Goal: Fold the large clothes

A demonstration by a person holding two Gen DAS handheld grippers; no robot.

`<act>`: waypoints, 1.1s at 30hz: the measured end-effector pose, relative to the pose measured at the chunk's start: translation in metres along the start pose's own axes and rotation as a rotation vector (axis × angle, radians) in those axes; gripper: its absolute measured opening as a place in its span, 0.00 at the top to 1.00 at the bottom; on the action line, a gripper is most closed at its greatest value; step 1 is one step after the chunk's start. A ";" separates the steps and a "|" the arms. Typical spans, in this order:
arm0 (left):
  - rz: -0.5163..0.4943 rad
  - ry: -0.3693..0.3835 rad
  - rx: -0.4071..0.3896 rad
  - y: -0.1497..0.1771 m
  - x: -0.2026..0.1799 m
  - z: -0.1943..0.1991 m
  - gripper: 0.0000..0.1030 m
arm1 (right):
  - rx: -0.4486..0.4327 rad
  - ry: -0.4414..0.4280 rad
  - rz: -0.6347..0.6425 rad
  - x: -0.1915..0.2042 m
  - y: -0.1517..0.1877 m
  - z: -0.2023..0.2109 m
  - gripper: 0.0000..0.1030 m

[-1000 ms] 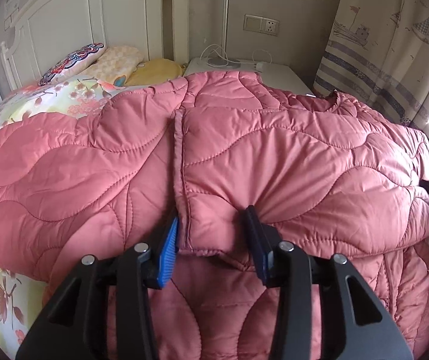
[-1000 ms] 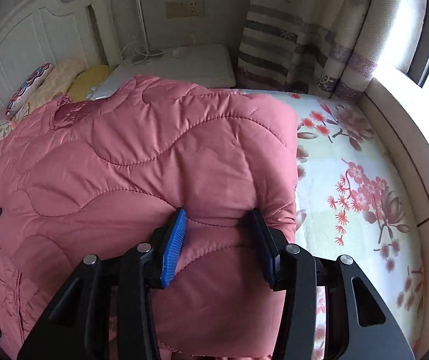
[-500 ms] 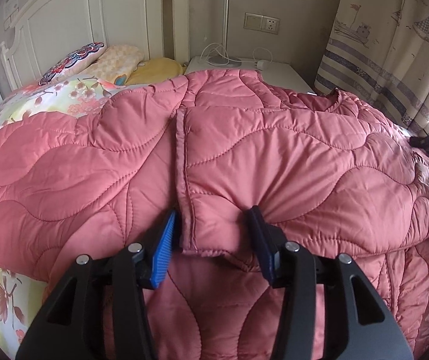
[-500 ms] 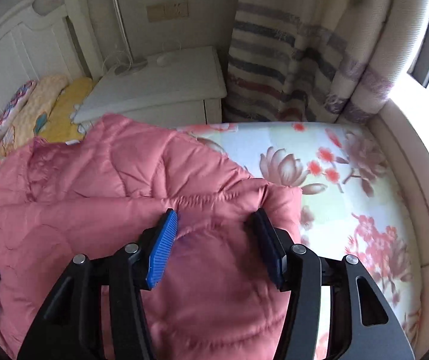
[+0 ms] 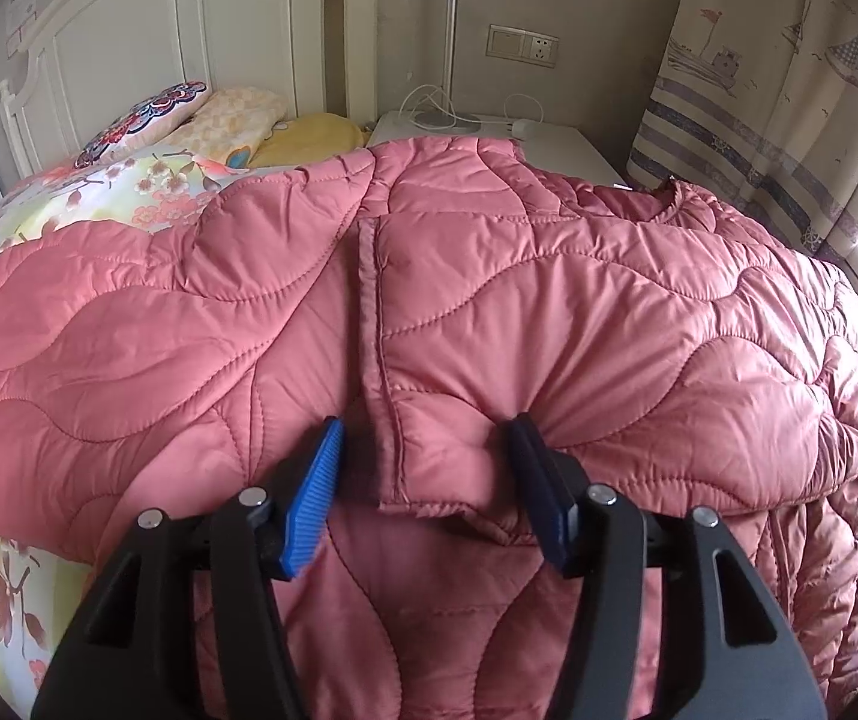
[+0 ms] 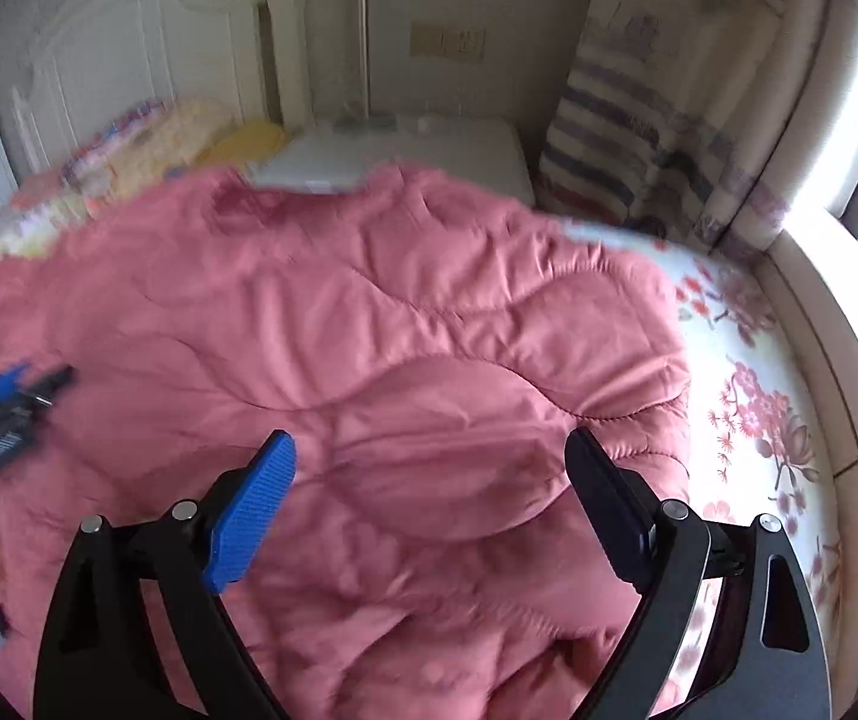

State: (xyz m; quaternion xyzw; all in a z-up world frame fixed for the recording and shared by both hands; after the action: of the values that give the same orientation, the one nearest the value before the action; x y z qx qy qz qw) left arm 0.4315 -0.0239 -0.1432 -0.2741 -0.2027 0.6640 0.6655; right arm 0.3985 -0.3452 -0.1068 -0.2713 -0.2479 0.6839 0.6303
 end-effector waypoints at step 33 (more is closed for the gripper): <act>0.956 0.138 -0.555 -0.034 0.304 0.151 0.92 | -0.002 -0.026 -0.013 0.002 0.023 -0.033 0.05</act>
State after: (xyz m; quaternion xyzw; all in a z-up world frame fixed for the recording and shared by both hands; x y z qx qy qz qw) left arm 0.3729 0.2938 -0.0339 -0.5434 -0.1791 0.7942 0.2046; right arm 0.4043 -0.3449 -0.1467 -0.2612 -0.2586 0.6829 0.6313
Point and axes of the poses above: each gripper's, at about its wrist camera, not at the fingertips, and z roughly against the way its jaws point, x to its left, y to its underside, the point moved 2 cm from there along -z, roughly the way its jaws point, and after that the axes turned 5 degrees about z, right-handed, at the moved point
